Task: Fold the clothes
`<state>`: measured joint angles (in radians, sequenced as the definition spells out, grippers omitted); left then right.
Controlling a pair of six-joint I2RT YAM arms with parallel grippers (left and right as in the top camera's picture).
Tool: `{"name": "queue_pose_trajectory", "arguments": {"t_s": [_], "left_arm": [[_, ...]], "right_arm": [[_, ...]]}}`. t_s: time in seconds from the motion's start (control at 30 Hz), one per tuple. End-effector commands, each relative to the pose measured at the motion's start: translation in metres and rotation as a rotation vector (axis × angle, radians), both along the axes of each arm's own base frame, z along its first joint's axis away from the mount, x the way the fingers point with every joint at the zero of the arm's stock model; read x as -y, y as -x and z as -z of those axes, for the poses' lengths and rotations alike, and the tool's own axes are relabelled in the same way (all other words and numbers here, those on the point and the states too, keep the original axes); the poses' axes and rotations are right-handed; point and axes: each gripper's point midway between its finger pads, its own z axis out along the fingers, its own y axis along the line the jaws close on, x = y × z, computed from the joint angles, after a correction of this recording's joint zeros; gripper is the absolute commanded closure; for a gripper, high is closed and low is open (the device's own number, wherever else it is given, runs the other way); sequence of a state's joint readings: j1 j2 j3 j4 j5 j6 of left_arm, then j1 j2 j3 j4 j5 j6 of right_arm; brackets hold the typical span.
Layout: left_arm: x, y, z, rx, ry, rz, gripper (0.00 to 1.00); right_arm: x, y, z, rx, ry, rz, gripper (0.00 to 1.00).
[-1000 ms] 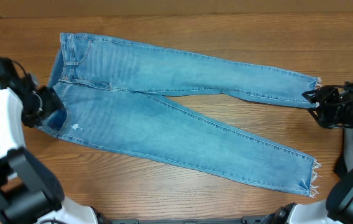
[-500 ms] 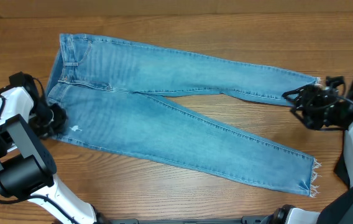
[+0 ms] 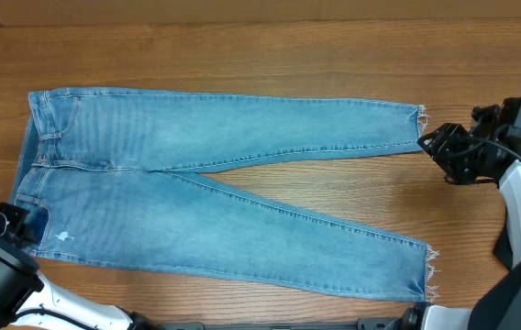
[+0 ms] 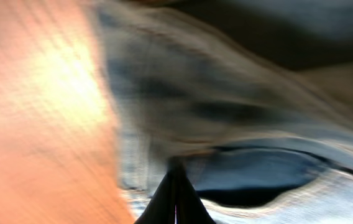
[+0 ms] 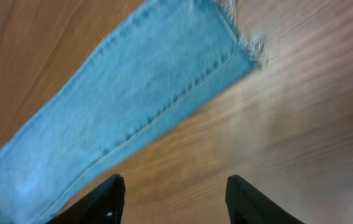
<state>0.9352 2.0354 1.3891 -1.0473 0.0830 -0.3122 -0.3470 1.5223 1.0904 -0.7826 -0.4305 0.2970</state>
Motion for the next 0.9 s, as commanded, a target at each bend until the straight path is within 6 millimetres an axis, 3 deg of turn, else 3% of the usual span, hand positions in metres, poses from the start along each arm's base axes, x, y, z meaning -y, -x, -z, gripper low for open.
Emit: {"name": "queue_pose_trajectory", "arguments": {"t_s": [0.0,0.17,0.23,0.37,0.43,0.53,0.6,0.7,0.87], "left_arm": [[0.021,-0.039,-0.004,0.152,0.088,0.081,0.93],[0.042,-0.061,-0.005,0.165,0.086,0.197,0.88],[0.054,-0.072,-0.008,0.184,0.089,0.26,0.87],[0.095,-0.116,-0.031,0.383,0.162,0.452,0.84],[0.107,-0.127,-0.042,0.419,0.152,0.528,0.83],[0.116,-0.138,-0.058,0.454,0.112,0.594,0.81],[0.119,-0.144,-0.068,0.479,0.085,0.623,0.8],[0.131,-0.153,-0.086,0.539,0.06,0.688,0.79],[0.139,-0.164,-0.103,0.564,-0.024,0.76,0.72]], "right_arm": [[-0.015,-0.004,0.027,-0.03,-0.033,-0.024,0.45],[-0.037,-0.029,0.064,-0.008,0.001,-0.084,0.35],[-0.036,-0.036,0.08,-0.029,0.017,-0.056,0.48],[-0.028,-0.045,0.109,-0.055,0.054,-0.021,0.66],[-0.014,-0.042,0.119,-0.089,0.094,0.014,0.81],[0.013,-0.027,0.127,-0.161,0.165,0.085,0.87],[0.019,-0.021,0.125,-0.189,0.131,0.102,0.9],[0.017,-0.023,0.106,-0.163,0.037,0.063,0.91],[0.003,-0.04,0.043,-0.01,-0.093,-0.013,0.89]]}}
